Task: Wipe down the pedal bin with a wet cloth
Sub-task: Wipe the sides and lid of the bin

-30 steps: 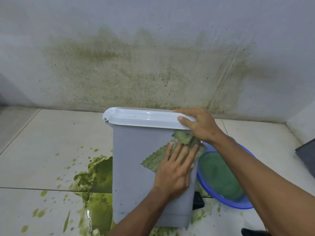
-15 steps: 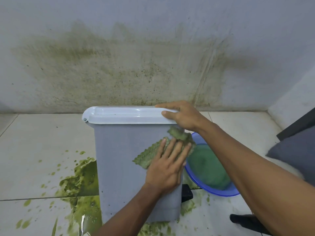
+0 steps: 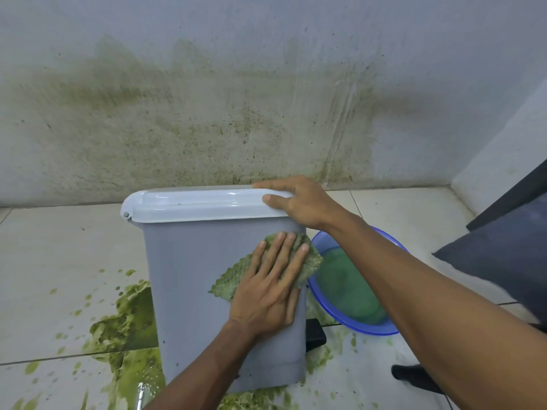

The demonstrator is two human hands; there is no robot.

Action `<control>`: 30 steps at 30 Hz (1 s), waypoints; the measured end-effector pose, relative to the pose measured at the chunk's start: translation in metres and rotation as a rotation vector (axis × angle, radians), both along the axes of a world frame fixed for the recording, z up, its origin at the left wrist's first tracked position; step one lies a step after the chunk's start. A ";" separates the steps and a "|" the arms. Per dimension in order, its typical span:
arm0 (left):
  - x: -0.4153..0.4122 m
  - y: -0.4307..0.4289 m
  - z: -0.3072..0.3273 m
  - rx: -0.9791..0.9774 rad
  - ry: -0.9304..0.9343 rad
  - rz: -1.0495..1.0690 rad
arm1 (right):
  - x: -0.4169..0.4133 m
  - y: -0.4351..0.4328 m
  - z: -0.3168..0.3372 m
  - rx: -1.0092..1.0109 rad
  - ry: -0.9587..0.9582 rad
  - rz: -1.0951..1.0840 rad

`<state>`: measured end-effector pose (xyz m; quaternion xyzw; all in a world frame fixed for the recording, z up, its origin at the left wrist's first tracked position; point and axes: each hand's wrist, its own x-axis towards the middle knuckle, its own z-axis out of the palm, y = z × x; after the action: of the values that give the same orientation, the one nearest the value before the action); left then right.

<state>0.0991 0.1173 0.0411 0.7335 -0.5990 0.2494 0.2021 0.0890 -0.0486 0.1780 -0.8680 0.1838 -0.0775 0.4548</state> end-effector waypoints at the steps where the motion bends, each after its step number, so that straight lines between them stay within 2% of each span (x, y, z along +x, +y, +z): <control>1: 0.001 0.001 -0.001 0.014 0.011 0.000 | 0.000 0.000 0.000 0.002 0.002 0.001; 3: 0.004 0.002 -0.004 -0.003 0.052 0.052 | 0.001 -0.001 -0.001 -0.003 0.008 0.001; 6: -0.002 -0.003 0.000 -0.076 0.199 0.251 | 0.002 -0.002 -0.005 -0.026 0.008 -0.019; 8: -0.011 -0.011 0.008 -0.059 0.241 0.283 | 0.002 -0.001 -0.008 -0.068 0.004 -0.032; 10: -0.017 -0.017 0.011 0.046 0.163 0.140 | 0.002 0.002 -0.010 -0.123 0.002 -0.034; 14: -0.007 0.014 -0.018 0.324 -0.148 -0.247 | 0.003 0.004 -0.015 -0.182 -0.022 -0.076; 16: 0.002 0.045 -0.034 0.446 -0.274 -0.359 | 0.003 0.005 -0.016 -0.165 -0.034 -0.103; 18: 0.015 0.073 -0.039 0.498 -0.322 -0.408 | 0.003 0.006 -0.016 -0.167 -0.039 -0.114; 20: 0.032 0.086 -0.032 0.472 -0.303 -0.377 | 0.002 0.008 -0.015 -0.165 -0.054 -0.121; 26: 0.036 0.048 0.000 0.175 -0.060 -0.028 | 0.005 0.010 -0.018 -0.198 -0.085 -0.157; 28: 0.017 0.034 -0.007 0.186 -0.051 -0.066 | 0.008 0.010 -0.019 -0.200 -0.100 -0.167; 30: -0.002 0.033 -0.023 0.290 -0.096 -0.212 | 0.009 0.010 -0.021 -0.224 -0.099 -0.169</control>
<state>0.0970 0.1506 0.0179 0.6750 -0.7117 0.1724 0.0906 0.0979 -0.0386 0.1569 -0.8899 0.2238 -0.1783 0.3553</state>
